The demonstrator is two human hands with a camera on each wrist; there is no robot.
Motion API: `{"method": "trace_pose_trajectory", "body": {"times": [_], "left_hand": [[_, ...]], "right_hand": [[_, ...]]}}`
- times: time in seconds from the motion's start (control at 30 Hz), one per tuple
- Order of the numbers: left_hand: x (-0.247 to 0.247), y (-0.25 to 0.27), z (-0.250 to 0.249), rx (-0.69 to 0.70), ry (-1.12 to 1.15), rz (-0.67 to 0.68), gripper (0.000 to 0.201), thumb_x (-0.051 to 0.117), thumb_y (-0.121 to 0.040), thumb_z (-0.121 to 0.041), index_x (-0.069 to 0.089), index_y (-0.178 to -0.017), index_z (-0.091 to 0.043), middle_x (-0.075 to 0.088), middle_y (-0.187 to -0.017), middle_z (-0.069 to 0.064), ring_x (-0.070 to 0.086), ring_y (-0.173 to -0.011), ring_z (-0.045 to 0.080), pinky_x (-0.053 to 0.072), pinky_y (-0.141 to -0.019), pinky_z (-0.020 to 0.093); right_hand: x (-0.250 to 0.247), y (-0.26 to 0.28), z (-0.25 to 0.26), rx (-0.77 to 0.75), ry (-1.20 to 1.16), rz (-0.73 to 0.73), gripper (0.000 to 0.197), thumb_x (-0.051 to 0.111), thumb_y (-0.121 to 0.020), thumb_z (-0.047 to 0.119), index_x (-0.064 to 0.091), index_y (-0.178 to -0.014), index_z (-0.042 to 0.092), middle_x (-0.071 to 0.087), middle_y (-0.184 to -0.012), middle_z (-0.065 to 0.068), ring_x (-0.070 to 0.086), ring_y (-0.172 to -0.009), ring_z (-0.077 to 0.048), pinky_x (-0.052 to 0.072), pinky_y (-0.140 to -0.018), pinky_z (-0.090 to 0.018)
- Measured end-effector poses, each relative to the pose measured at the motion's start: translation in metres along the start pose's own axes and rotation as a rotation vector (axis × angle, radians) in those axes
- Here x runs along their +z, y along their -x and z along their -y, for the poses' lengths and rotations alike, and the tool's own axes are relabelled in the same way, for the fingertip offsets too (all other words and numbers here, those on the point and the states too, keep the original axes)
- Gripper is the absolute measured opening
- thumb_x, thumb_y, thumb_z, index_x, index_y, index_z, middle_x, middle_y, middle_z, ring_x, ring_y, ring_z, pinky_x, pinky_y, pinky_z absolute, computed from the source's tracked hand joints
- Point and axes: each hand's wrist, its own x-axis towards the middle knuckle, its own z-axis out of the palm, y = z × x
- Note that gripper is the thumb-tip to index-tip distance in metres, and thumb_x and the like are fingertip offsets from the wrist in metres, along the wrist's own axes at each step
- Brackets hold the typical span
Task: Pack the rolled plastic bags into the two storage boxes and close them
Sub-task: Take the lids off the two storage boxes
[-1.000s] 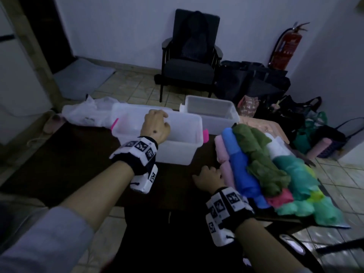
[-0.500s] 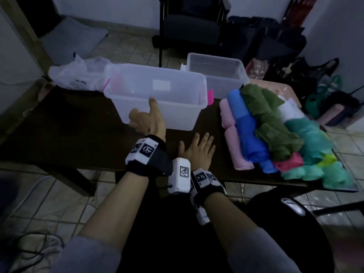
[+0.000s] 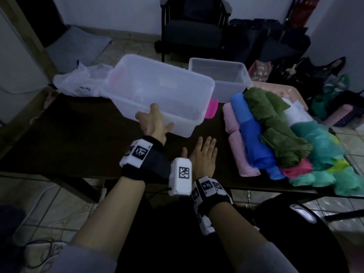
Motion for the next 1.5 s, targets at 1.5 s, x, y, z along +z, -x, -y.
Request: {"method": "trace_pose_trajectory", "body": {"times": [1.5], "left_hand": [[-0.145, -0.033, -0.074, 0.325, -1.099, -0.04, 0.035, 0.053, -0.093, -0.015, 0.057, -0.127, -0.013, 0.059, -0.123, 0.016, 0.056, -0.11, 0.033, 0.041, -0.09, 0.032]], "right_hand": [[-0.007, 0.005, 0.005, -0.026, -0.015, 0.037, 0.07, 0.03, -0.097, 0.046, 0.008, -0.15, 0.006, 0.003, -0.158, -0.015, -0.002, -0.146, -0.027, 0.001, -0.118, -0.04]]}}
